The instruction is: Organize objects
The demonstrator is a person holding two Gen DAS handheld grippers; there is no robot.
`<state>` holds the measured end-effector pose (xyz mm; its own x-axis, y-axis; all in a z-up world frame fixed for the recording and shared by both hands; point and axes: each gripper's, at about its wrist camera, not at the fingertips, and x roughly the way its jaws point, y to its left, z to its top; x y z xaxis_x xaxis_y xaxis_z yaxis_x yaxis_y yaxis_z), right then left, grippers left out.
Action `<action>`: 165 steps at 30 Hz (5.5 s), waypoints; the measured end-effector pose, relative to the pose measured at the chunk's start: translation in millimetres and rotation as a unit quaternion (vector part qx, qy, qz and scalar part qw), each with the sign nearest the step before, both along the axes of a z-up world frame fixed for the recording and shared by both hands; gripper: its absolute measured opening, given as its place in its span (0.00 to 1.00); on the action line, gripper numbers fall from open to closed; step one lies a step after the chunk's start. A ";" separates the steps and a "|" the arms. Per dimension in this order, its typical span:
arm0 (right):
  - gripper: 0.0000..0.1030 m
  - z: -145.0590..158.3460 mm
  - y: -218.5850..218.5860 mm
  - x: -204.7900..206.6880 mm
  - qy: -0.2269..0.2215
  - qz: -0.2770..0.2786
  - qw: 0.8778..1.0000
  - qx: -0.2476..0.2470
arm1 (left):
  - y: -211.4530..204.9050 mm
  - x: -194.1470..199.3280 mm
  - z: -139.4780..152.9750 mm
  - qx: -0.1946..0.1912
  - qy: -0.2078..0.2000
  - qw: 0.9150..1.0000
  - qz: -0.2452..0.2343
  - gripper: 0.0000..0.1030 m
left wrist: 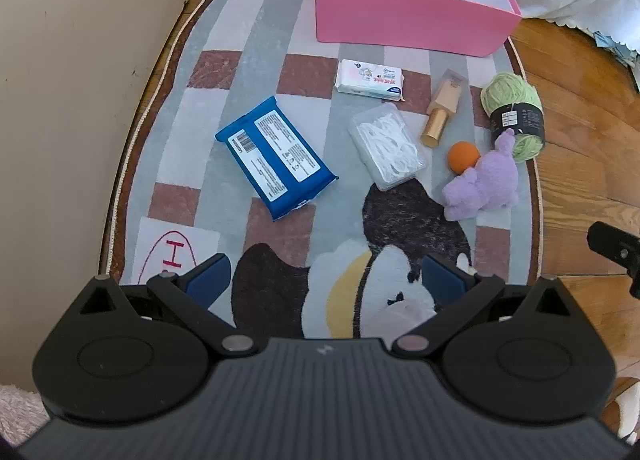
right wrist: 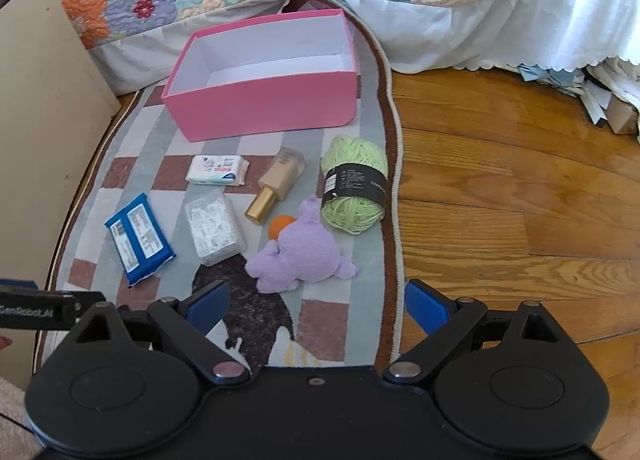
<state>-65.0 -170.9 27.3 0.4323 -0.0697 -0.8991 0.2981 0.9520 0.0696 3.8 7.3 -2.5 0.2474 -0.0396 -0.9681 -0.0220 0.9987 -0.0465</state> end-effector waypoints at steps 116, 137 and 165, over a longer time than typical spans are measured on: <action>0.91 -153.8 -43.1 8.1 -0.078 0.084 0.973 0.202 | -163.7 121.3 -80.1 -0.113 -0.042 0.962 -0.243 0.58; 0.45 -149.0 -24.9 30.5 -0.088 0.063 0.994 0.024 | -121.1 117.2 -128.1 -0.269 -0.009 0.950 -0.155 0.17; 0.57 -159.9 10.7 22.1 -0.085 0.052 0.995 -0.003 | -139.8 90.6 -133.0 -0.276 0.017 0.941 -0.194 0.26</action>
